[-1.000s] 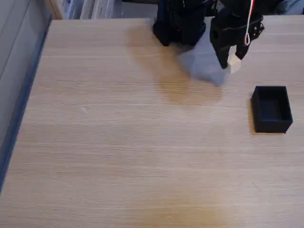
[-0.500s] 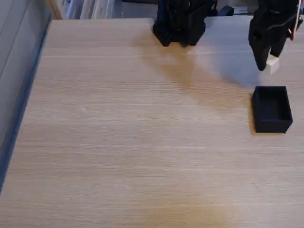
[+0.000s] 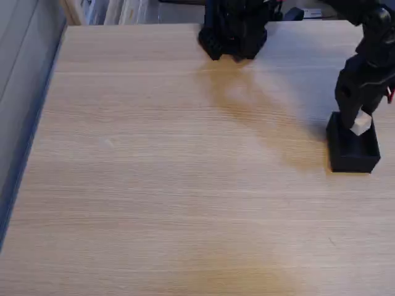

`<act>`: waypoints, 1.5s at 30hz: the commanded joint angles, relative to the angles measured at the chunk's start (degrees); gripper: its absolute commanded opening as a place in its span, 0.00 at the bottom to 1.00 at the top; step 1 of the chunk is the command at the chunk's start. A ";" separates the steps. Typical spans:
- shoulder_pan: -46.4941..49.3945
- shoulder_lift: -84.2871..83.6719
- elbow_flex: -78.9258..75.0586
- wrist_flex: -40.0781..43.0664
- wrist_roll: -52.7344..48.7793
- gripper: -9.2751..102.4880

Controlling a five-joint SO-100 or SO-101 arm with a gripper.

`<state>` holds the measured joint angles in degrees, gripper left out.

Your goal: Pick a white block and place it in the black box.

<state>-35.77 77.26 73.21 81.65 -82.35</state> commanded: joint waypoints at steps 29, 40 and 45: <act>14.50 62.23 69.08 -20.65 -3.08 0.08; 26.37 94.66 99.93 -21.18 -11.16 0.08; 30.67 103.10 104.77 -16.08 -12.13 0.08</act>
<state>-6.86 177.19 176.92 61.88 -93.96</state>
